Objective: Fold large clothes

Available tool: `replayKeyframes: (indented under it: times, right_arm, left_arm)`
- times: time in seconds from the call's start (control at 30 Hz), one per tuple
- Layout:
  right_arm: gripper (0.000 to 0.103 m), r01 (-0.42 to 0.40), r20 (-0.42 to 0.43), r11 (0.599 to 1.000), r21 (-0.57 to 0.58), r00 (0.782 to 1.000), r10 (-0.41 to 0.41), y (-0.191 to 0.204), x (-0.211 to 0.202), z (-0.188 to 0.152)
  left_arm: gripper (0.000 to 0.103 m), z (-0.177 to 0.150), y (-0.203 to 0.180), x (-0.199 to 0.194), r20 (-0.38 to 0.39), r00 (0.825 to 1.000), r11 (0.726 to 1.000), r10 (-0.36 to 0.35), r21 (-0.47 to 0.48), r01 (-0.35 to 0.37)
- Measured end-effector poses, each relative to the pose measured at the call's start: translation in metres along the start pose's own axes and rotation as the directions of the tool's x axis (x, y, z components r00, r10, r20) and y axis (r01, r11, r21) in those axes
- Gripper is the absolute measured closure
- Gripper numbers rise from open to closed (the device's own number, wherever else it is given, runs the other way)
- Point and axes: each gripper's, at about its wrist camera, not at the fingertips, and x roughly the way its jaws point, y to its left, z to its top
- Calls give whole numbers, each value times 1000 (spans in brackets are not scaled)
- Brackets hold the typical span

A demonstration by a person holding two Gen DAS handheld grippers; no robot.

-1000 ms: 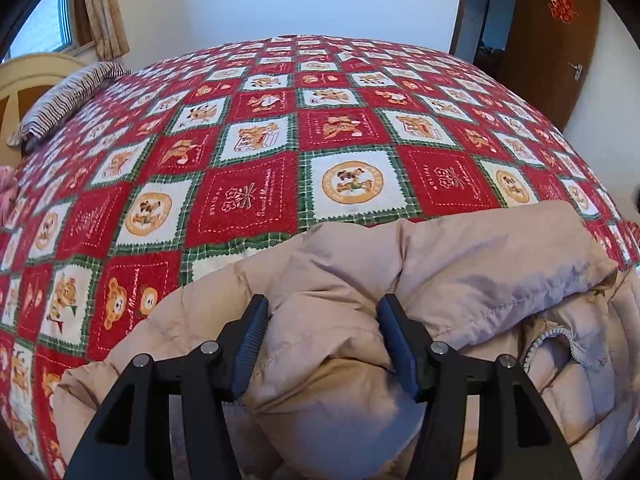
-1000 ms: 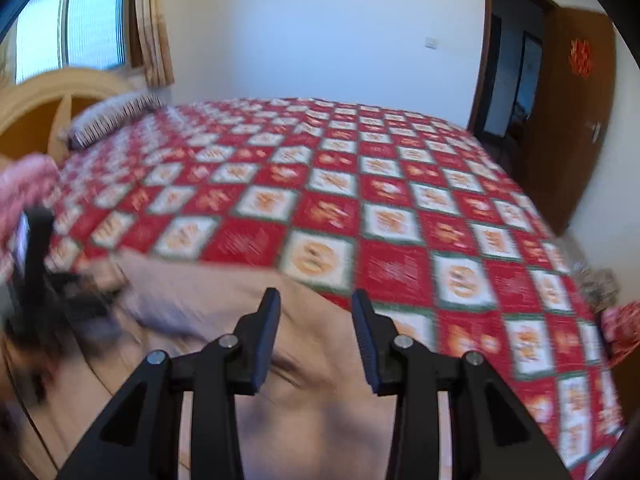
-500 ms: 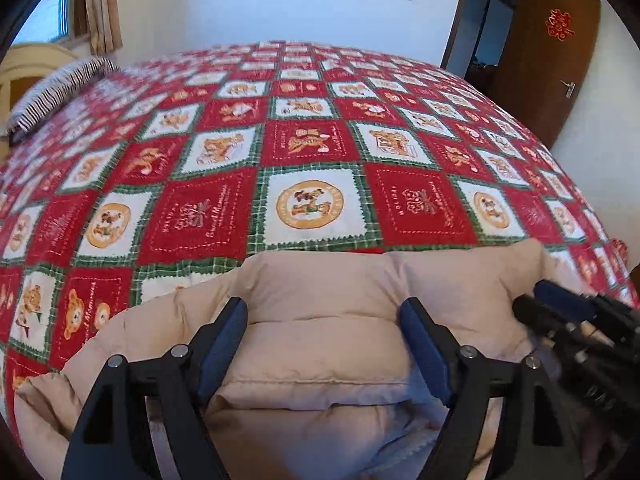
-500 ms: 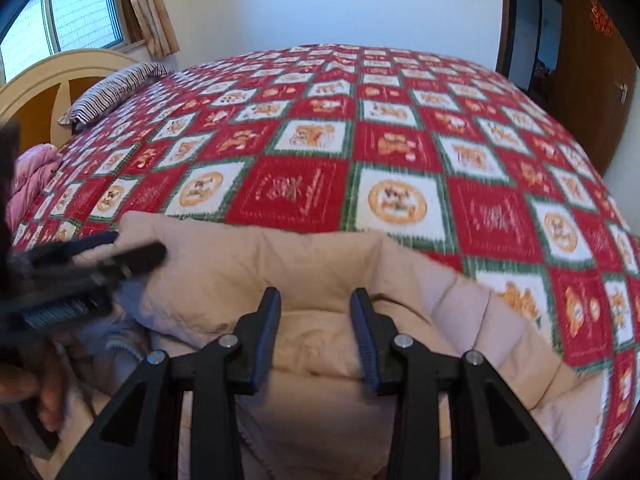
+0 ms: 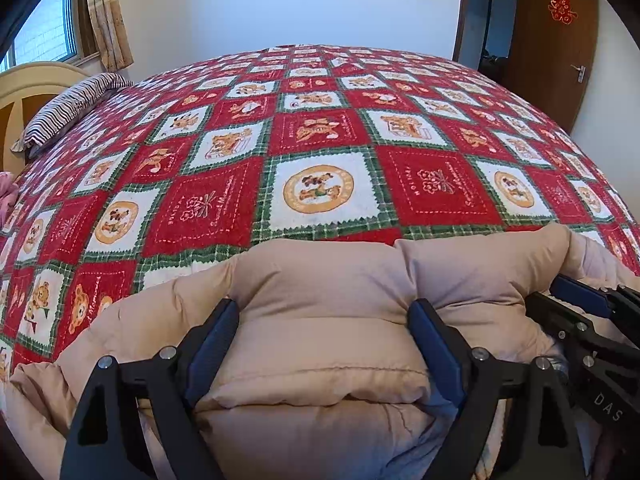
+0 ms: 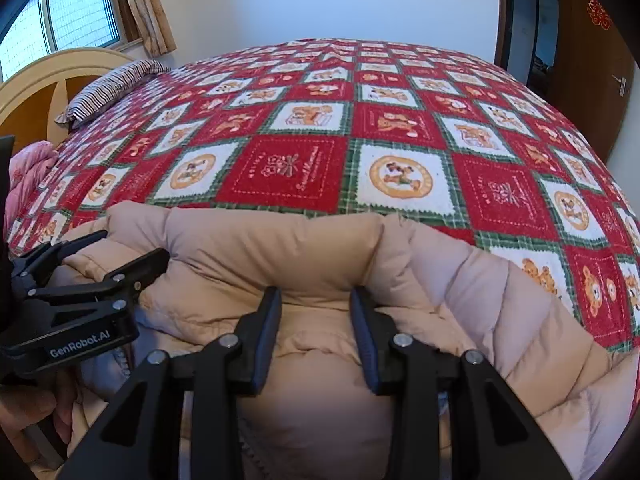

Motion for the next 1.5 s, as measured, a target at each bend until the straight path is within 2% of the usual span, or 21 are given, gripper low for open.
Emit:
replayKeyframes:
  times: [0.13, 0.47, 0.97, 1.07, 1.13, 1.2, 1.27, 1.3, 1.33, 1.4, 1.5]
  right_arm:
    - [64, 22, -5, 1000, -18, 1000, -22, 3, 3, -1]
    - [64, 24, -28, 999, -28, 999, -25, 5, 7, -1]
    - [64, 41, -40, 998, -44, 998, -43, 9, 10, 0]
    - [64, 71, -47, 995, -70, 996, -74, 14, 12, 1]
    - [64, 89, -58, 991, -102, 994, -95, 17, 12, 3]
    - [60, 100, -68, 985, -140, 992, -110, 19, 7, 7]
    - [42, 116, -59, 977, -177, 990, -128, 18, -10, 9]
    - [30, 129, -18, 976, -177, 991, -134, 15, -28, 9]
    - [25, 140, 24, 974, -176, 990, -138, 11, -44, 6]
    - [25, 123, 52, 978, -171, 992, -115, 0, -74, -5]
    - [25, 78, 21, 989, -126, 997, -76, -20, -107, -35]
  left_arm:
    - [14, -1, -5, 3, -6, 1000, 999, 30, 15, -30]
    - [11, 0, -3, 9, -24, 999, 1000, 26, 4, -26]
    - [8, 2, -8, 13, -33, 998, 998, 61, 26, -60]
    - [5, 5, -8, 13, -53, 996, 997, 74, 21, -73]
    - [5, 15, -10, 10, -109, 991, 996, 84, 34, -80]
    - [5, 22, -7, -8, -103, 994, 999, 44, 32, -41]
    - [5, 27, 4, -45, -13, 1000, 1000, 14, 7, -14]
    - [5, 24, 10, -65, 18, 1000, 1000, 10, 8, -11]
    - [5, 18, 15, -82, 35, 999, 1000, -1, 18, 0]
    - [5, -1, 22, -110, 63, 998, 998, 25, 54, -28]
    - [5, -45, 36, -149, 86, 996, 996, 35, 84, -43]
